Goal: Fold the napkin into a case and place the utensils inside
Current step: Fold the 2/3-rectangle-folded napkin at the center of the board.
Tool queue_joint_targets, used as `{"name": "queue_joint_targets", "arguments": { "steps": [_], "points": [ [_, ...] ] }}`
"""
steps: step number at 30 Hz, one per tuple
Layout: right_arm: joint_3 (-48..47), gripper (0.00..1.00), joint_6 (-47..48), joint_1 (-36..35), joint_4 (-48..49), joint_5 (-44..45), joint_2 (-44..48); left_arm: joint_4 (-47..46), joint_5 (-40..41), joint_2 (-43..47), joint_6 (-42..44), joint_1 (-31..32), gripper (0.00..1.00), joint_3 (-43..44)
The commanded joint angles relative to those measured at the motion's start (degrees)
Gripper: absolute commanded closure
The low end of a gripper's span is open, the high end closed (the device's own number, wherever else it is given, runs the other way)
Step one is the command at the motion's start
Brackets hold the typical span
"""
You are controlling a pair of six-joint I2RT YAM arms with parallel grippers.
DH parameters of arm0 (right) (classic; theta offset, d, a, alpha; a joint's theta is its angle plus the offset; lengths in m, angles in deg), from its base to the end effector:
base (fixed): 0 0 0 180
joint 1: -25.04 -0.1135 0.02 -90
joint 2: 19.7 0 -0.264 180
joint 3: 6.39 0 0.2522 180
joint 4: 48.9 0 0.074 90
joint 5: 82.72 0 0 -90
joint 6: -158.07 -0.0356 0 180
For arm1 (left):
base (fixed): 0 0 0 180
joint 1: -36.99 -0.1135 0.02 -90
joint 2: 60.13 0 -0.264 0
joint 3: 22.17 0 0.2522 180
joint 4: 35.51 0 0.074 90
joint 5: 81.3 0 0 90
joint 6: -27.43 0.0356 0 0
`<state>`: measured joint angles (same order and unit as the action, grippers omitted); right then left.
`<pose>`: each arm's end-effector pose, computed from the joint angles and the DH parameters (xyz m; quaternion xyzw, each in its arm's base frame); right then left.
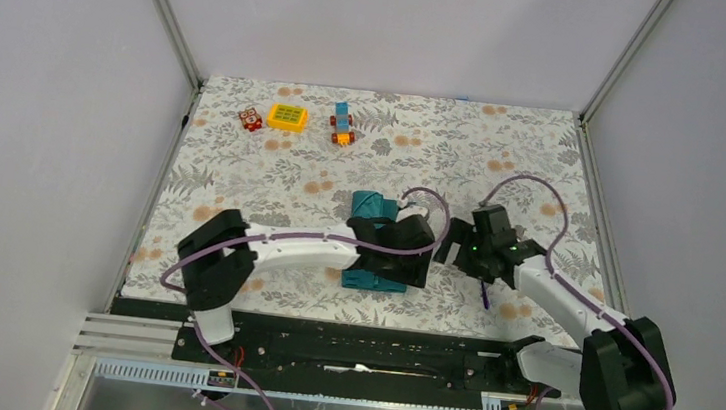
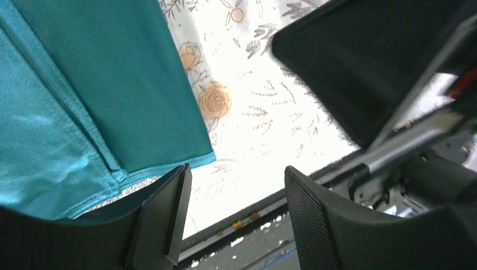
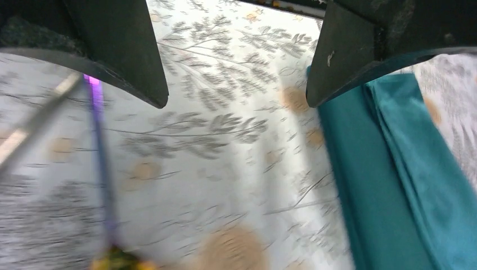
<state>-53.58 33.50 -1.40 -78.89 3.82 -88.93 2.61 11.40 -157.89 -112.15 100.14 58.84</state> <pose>0.2028 0.1032 0.1794 0.0572 0.9435 0.1897 0.2657 0.1642 -0.3206 0.2128 0.1055 0.9473 -0.2388 0.1858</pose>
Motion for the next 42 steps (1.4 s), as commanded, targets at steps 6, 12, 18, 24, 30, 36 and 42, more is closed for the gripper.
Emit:
{"name": "queue_joint_targets", "arguments": {
  "steps": [6, 12, 18, 24, 30, 36, 42],
  "points": [
    [-5.02, 0.00, 3.15, 17.87, -9.43, -3.24, 2.43, 17.97, 13.37, -12.57, -2.15, 3.52, 0.52, 16.35],
    [-4.84, 0.00, 4.56, 18.20, -7.86, -7.15, 3.20, 21.73, 13.49, -18.25, -2.88, 4.14, 0.57, 20.02],
    [-4.08, 0.00, 7.18, 18.17, -6.13, -12.00, 2.72, 21.87, 12.15, -20.78, -3.34, 4.52, 0.58, 19.94],
    [-3.87, 0.00, 7.52, 18.19, -5.12, -14.31, 2.16, 23.83, 11.89, -23.33, -3.73, 4.52, 0.73, 20.49],
    [-3.02, 0.00, 7.53, 18.17, -0.36, -22.61, -0.41, 24.68, 12.68, -21.96, -2.85, 4.35, 0.96, 20.58],
    [-2.51, 0.00, 3.42, 18.22, 11.63, -33.64, -8.74, 19.43, 9.10, -14.40, -1.63, 3.69, 1.00, 17.05],
    [-2.63, 0.00, -4.42, 17.12, 27.14, -42.09, -18.43, 14.24, 7.15, -8.19, -1.59, 3.25, 1.00, 11.71]
  ]
}}
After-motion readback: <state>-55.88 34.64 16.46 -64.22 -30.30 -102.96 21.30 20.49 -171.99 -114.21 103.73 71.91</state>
